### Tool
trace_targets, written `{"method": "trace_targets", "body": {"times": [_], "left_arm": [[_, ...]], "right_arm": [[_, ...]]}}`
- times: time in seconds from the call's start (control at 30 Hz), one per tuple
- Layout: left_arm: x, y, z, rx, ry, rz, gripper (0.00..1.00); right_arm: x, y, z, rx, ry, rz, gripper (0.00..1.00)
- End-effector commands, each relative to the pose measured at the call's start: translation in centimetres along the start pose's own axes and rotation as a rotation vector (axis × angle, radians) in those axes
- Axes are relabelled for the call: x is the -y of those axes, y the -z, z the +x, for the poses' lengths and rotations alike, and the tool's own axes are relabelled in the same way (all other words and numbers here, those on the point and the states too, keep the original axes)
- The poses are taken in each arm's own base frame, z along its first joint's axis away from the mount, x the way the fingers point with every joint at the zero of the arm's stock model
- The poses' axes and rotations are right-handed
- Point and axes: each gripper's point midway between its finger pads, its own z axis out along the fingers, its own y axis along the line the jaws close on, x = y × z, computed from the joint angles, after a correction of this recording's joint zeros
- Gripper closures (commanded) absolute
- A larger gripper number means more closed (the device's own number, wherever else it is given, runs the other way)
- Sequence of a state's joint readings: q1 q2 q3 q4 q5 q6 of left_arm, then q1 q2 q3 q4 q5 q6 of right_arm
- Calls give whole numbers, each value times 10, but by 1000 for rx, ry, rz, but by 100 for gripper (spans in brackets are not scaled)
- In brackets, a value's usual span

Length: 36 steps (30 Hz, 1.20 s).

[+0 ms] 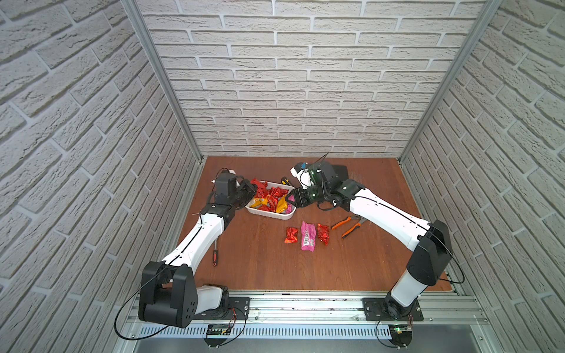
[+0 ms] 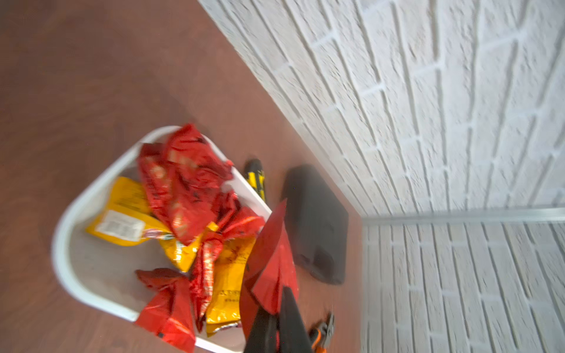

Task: Take the tea bags out of the storage box
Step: Pick up the tea bag from the storage box.

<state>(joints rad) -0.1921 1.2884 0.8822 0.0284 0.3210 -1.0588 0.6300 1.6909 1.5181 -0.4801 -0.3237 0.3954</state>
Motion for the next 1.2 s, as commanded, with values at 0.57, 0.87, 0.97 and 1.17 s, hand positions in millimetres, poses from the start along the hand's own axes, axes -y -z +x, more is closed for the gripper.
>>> {"method": "trace_targets", "body": {"times": [0.57, 0.87, 0.97, 1.17], "left_arm": [[145, 32, 110, -376, -476, 726, 100], [152, 34, 124, -420, -487, 759, 100], [152, 32, 129, -438, -482, 764, 100], [154, 29, 131, -446, -486, 766, 100]], "right_arm": [[-9, 110, -3, 116, -186, -262, 27], [-4, 88, 5, 62, -230, -302, 39], [-7, 85, 4, 64, -238, -332, 41], [-4, 81, 4, 60, -237, -323, 59]]}}
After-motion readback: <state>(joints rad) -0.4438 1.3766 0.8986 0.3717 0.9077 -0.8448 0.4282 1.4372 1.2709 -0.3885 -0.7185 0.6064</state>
